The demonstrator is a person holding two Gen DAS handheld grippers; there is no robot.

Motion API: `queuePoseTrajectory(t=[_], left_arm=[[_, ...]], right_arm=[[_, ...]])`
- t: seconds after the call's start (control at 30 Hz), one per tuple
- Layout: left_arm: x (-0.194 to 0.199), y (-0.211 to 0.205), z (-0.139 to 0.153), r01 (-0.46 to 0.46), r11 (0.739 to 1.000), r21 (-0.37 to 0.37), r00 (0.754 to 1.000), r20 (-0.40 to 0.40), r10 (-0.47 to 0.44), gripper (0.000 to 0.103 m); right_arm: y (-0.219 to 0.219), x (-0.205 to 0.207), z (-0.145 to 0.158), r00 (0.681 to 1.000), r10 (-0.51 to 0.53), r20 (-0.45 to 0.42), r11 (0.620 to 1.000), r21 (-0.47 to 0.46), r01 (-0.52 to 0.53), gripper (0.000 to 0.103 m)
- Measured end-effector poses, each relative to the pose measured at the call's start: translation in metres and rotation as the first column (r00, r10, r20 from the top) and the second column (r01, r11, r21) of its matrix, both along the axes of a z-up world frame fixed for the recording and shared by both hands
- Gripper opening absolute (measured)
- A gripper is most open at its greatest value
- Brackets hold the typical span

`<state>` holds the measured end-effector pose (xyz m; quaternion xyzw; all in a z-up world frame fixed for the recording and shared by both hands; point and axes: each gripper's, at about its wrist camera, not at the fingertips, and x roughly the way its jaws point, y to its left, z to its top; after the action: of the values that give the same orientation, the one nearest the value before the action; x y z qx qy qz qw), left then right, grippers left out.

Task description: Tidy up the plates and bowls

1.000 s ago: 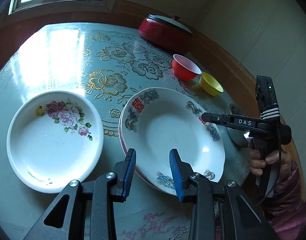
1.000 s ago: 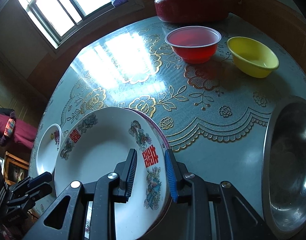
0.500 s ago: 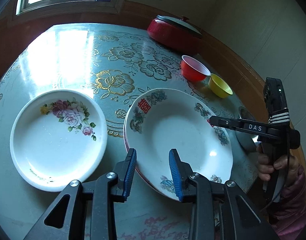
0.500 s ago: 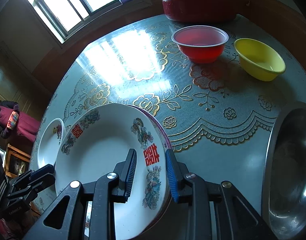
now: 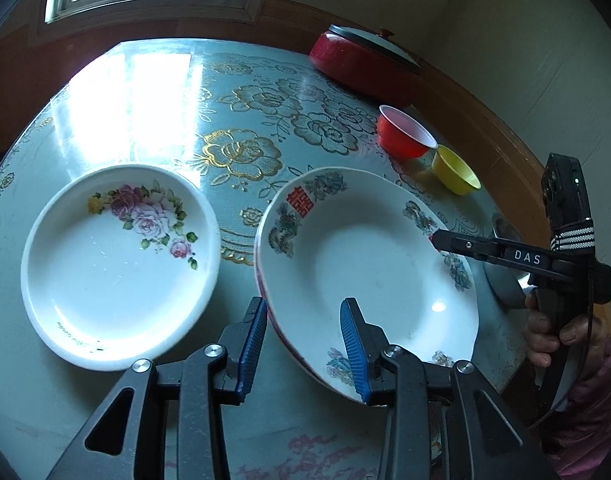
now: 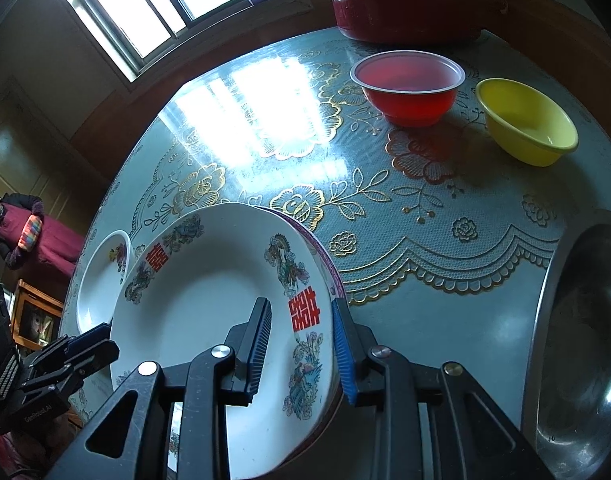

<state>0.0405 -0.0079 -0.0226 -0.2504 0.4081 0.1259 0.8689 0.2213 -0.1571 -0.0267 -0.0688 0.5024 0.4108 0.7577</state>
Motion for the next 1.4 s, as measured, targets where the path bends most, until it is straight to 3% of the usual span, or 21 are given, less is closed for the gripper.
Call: queuePoseTrajectory(t=[0.23,0.4,0.97,1.13,1.4], left_arm=[[0.005,-0.004,0.002,-0.009,0.998,0.058,1.000,-0.011,0.010,0.039],[0.010,-0.006,0.001,-0.016,0.995,0.102,1.000,-0.022,0.019,0.039],[0.013,-0.028,0.001,-0.067,0.973,0.221,0.996,-0.047,0.080,0.043],[0.006,-0.025,-0.005,-0.089,0.984,0.152,0.995,-0.036,0.095,0.043],[0.002,-0.024,-0.004,-0.046,0.988,0.148,0.999,-0.016,0.049,0.043]], right_arm=[[0.000,-0.004,0.001,0.999,0.018,0.029,1.000,-0.009,-0.018,0.030],[-0.003,-0.003,0.000,0.999,0.018,0.042,1.000,-0.012,-0.017,0.022],[0.018,-0.009,0.001,0.992,0.095,0.080,0.985,-0.152,-0.082,0.028],[0.021,-0.008,-0.004,0.995,0.080,0.067,0.987,-0.146,-0.070,0.028],[0.014,-0.019,-0.008,0.996,0.021,0.085,0.993,-0.121,-0.010,0.030]])
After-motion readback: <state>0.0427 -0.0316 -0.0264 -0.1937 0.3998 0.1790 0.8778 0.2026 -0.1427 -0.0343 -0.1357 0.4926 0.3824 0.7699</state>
